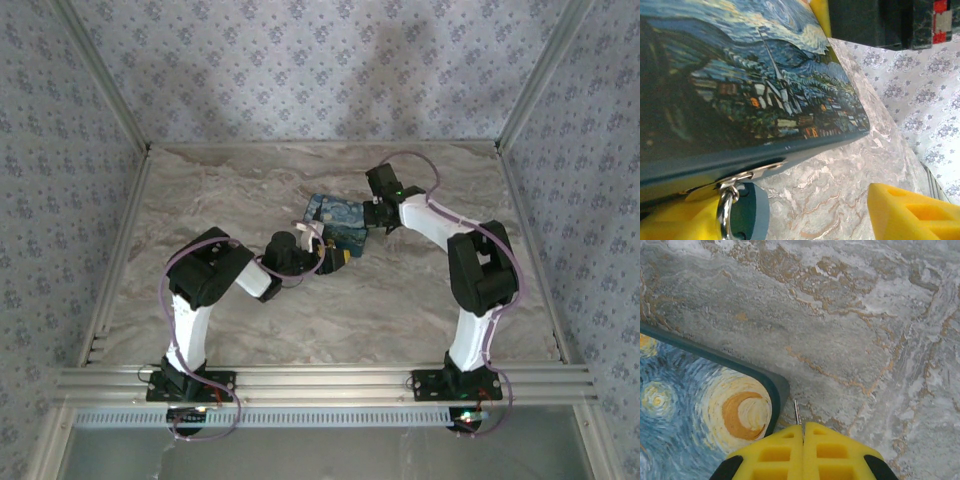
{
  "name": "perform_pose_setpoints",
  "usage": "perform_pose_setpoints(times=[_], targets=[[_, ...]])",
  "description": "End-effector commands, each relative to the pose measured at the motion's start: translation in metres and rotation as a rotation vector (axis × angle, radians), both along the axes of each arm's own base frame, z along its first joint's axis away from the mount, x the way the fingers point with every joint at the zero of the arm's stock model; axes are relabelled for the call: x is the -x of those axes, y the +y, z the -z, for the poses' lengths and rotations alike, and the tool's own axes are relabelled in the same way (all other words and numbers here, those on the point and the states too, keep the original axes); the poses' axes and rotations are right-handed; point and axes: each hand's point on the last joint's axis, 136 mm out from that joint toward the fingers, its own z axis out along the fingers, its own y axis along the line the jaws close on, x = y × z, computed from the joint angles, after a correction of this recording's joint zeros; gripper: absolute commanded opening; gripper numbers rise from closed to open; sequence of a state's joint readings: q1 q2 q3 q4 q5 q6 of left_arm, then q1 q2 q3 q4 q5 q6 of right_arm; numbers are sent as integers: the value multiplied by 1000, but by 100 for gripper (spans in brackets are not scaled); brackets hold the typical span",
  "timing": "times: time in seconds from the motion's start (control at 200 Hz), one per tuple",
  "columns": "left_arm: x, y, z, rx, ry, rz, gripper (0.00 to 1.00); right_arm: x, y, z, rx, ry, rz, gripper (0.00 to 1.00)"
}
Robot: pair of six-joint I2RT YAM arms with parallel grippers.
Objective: Unlock the padlock with the key
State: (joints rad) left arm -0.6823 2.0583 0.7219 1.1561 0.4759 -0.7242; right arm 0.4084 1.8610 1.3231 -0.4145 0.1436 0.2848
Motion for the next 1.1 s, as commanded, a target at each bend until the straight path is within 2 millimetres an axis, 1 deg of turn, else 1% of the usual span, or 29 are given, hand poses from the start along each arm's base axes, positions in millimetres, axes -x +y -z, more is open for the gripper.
perform_pose_setpoints(times=[0.0,0.17,0.21,0.3,0.36,0.43,0.46,0.585,0.645,0.67,0.7,0.78,0.844,0.879,1.094], targets=[[11,14,57,-128,147,-7,67,-3,8,-1,-24,4,-4,0],[10,16,60,-129,150,-21,68,-1,8,1,-30,5,-4,0],[10,16,61,-123,151,-19,65,0,8,1,-31,5,-2,0],[9,20,66,-111,173,-35,55,0,8,2,-30,8,-2,0],[9,26,71,-113,192,-49,51,0,9,2,-28,7,-5,0],[9,33,74,-122,205,-62,51,0,9,2,-28,7,-6,0],[10,36,75,-126,208,-65,48,0,9,2,-28,6,-6,0],[11,44,78,-145,218,-64,40,0,9,2,-26,2,-3,0],[11,46,79,-160,221,-63,39,0,9,2,-26,2,-3,0],[12,47,80,-166,220,-62,36,1,10,2,-27,0,-5,0],[12,47,80,-168,222,-60,33,1,10,2,-26,-1,-5,0],[11,48,81,-172,231,-54,29,1,10,2,-23,-2,-5,0],[12,50,83,-187,238,-52,28,2,11,2,-22,-2,-7,0],[12,50,84,-196,238,-49,24,2,11,2,-22,-2,-6,0],[13,47,84,-216,257,-7,12,2,11,0,-27,-8,-7,0]])
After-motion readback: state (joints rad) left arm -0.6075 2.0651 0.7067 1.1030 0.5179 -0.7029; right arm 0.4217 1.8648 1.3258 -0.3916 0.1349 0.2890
